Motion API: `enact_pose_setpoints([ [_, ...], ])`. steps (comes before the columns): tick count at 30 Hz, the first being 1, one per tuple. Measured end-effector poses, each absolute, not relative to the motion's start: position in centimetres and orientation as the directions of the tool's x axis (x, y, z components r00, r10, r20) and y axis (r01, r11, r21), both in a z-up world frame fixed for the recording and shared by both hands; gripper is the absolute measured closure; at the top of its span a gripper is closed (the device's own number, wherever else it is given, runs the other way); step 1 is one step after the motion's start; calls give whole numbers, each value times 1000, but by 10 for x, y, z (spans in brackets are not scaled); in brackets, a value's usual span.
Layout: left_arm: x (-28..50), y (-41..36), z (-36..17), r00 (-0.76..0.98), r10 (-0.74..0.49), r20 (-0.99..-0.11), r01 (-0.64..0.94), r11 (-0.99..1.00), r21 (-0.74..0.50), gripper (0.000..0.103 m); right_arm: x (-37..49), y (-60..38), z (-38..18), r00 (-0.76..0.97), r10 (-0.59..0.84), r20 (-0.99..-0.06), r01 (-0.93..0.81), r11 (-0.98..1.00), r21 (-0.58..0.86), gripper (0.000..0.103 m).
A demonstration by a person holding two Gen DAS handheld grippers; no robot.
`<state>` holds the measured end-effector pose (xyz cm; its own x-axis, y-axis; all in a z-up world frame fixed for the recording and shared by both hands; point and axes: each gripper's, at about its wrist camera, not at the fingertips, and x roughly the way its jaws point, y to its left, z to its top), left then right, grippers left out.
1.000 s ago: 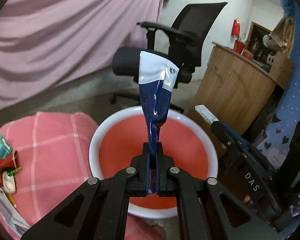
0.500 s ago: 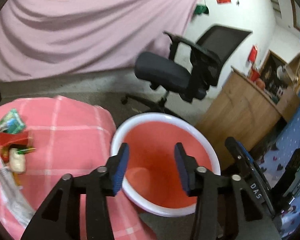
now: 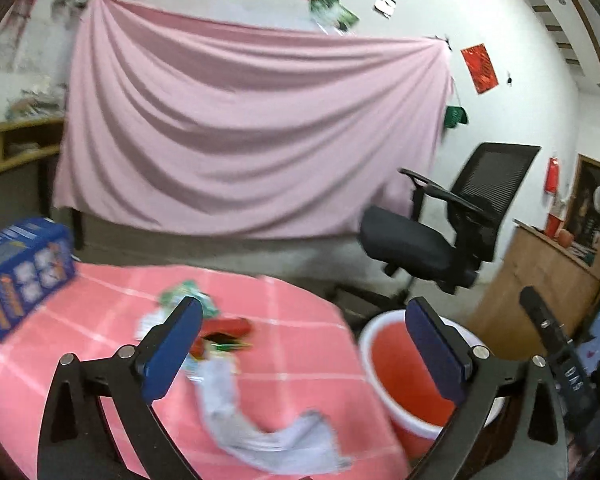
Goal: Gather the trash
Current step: 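Move both tools back over the trash pile on the table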
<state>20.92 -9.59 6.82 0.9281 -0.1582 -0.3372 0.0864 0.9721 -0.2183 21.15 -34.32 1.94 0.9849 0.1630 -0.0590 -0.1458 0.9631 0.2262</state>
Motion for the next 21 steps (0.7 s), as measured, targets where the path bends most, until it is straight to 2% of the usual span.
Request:
enact_pose_setpoints([
  [6, 179, -62, 57, 957, -74, -279, 19, 981, -195, 4, 195, -307, 32, 974, 225, 33, -227, 962, 153, 0],
  [11, 162, -39, 50, 966, -25, -257, -26, 981, -192, 4, 189, -284, 34, 964, 257, 68, -263, 959, 105, 0],
  [16, 153, -25, 40, 962, 0, -273, -50, 983, -178, 4, 195, -267, 29, 954, 297, 24, -298, 952, 69, 0],
  [21, 161, -18, 21, 927, -9, -375, -68, 979, -193, 4, 208, -250, 18, 948, 310, -74, -309, 951, 26, 0],
])
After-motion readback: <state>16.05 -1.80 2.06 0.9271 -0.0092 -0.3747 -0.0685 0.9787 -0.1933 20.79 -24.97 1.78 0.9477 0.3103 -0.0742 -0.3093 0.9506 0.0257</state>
